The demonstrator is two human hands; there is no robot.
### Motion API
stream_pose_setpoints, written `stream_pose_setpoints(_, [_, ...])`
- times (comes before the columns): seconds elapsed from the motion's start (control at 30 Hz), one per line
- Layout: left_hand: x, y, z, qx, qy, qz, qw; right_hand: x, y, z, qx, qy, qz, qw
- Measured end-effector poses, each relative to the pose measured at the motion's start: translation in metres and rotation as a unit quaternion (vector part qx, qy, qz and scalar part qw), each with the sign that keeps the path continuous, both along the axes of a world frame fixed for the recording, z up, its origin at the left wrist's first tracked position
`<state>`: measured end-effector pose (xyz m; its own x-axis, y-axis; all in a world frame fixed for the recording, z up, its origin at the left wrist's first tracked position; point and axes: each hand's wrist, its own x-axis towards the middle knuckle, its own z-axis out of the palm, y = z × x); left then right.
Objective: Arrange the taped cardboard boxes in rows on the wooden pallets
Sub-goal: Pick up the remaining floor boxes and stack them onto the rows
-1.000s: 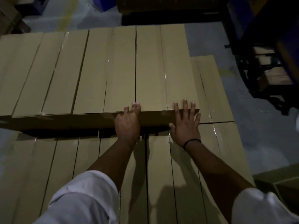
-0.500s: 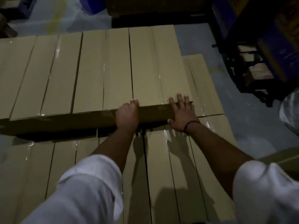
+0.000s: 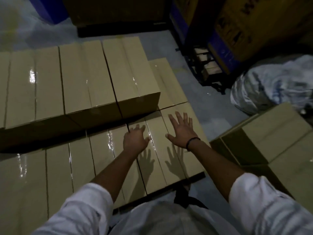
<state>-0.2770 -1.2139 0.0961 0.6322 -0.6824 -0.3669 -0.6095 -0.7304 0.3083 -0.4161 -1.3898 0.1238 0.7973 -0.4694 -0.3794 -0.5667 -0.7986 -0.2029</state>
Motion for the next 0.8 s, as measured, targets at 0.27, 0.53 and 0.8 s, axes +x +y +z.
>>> stream_pose_setpoints(0.27, [-0.058, -0.01, 0.053, -0.098, 0.009, -0.023, 0.995, -0.069, 0.016, 0.038, 0.009, -0.067, -0.109, 0.992])
stream_pose_setpoints(0.53, [-0.117, -0.038, 0.07, -0.13, 0.009, -0.067, 0.989, -0.149, 0.003, 0.072, -0.054, -0.115, -0.163, 0.978])
stream_pose_setpoints(0.8, [-0.239, -0.097, 0.088, -0.134, 0.005, -0.147, 0.98, -0.283, -0.029, 0.07, -0.037, -0.134, -0.249, 0.959])
